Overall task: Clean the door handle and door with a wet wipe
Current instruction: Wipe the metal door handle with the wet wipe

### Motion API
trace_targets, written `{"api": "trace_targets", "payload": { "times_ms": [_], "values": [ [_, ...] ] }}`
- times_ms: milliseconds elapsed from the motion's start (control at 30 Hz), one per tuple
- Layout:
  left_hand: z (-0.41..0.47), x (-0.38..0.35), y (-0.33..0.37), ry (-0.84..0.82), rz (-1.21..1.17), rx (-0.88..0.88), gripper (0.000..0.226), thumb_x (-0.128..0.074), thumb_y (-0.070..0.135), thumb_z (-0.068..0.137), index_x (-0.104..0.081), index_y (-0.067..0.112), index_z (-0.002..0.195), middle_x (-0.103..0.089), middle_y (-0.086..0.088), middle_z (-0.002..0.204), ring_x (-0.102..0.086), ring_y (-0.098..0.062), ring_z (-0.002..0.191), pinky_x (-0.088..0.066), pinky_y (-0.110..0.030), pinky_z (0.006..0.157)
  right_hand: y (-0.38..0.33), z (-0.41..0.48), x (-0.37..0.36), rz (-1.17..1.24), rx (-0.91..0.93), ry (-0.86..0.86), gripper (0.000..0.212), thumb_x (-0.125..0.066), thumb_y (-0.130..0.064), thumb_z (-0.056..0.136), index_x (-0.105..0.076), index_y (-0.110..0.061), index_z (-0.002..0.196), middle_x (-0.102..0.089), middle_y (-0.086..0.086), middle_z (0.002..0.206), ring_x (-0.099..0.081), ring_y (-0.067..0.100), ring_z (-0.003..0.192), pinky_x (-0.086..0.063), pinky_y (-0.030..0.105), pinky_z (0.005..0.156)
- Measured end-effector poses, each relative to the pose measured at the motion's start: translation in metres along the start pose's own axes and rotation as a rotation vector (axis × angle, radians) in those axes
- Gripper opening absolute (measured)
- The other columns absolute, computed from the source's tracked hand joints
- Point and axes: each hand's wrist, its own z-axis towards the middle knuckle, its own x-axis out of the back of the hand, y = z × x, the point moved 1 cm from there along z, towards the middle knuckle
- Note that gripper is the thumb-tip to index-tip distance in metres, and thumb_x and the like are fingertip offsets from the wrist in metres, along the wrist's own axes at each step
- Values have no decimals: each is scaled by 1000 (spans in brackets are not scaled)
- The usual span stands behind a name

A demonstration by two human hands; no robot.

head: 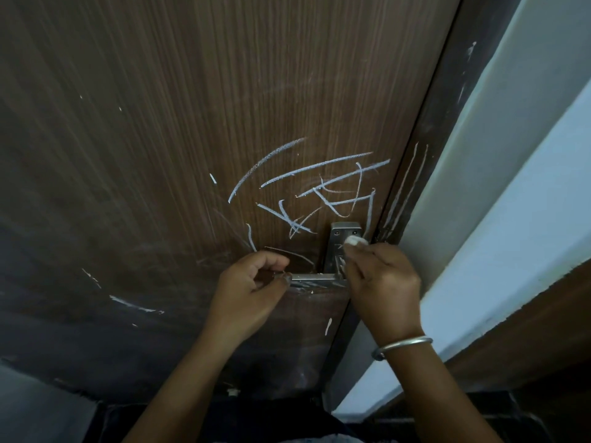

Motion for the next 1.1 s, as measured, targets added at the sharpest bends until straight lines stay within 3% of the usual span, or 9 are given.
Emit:
{"api": "trace_targets", "payload": {
  "times_ms": [100, 233, 333, 467, 567, 833, 1100],
  "values": [
    [-2, -1, 1, 5, 1, 6, 24, -67, 6, 79, -66, 29, 88, -70, 6, 90, -65, -3, 86, -52, -24, 79, 3, 2, 5, 30, -61, 2, 8, -67, -3, 81, -75, 0, 81, -67, 13, 71, -64, 26, 63, -51, 25, 65],
    [-2, -6, 6, -10, 13, -15, 22, -66, 10, 80, -66, 31, 88, -69, 11, 87, -64, 2, 81, -48, -10, 69, -16, 7, -2, -21, 73, -95, 14, -77, 2, 69, -73, 1, 83, -68, 14, 73, -65, 29, 65, -54, 28, 65],
    [-2, -7, 8, -23, 17, -18, 20, -67, 14, 79, -66, 32, 88, -68, 14, 85, -62, 4, 80, -47, -8, 66, -26, 7, -5, -77, 131, -181, 18, -78, -2, 69, -74, -1, 86, -70, 14, 78, -67, 29, 71, -55, 29, 70],
    [-2, -6, 6, -1, 4, -11, 19, -67, 14, 79, -66, 32, 86, -68, 11, 85, -63, 2, 80, -48, -11, 68, -15, 8, 4, -72, 27, -146, 5, -77, -1, 71, -73, -3, 70, -67, 12, 65, -64, 27, 58, -53, 25, 60],
    [-3, -5, 3, 4, -4, -11, 20, -67, 12, 79, -66, 31, 87, -69, 10, 86, -63, 3, 80, -47, -10, 68, -4, 9, 12, -60, -72, -102, 11, -74, 0, 74, -71, -4, 64, -63, 11, 57, -60, 25, 50, -49, 22, 53],
    [-5, -7, 0, -20, 20, 12, 17, -66, 17, 79, -67, 31, 89, -70, 10, 85, -64, -1, 78, -49, -17, 66, -29, 11, -2, -106, 85, -286, 14, -74, 4, 60, -72, -2, 72, -68, 14, 72, -65, 31, 69, -55, 30, 64],
    [-8, -2, -2, 9, -41, 16, 17, -66, 9, 80, -69, 25, 86, -69, 4, 78, -62, 0, 66, -45, -10, 59, 1, 11, 11, -116, -155, -289, 18, -68, 17, 59, -69, -1, 62, -65, 16, 63, -60, 31, 58, -50, 28, 58]
  ]
}}
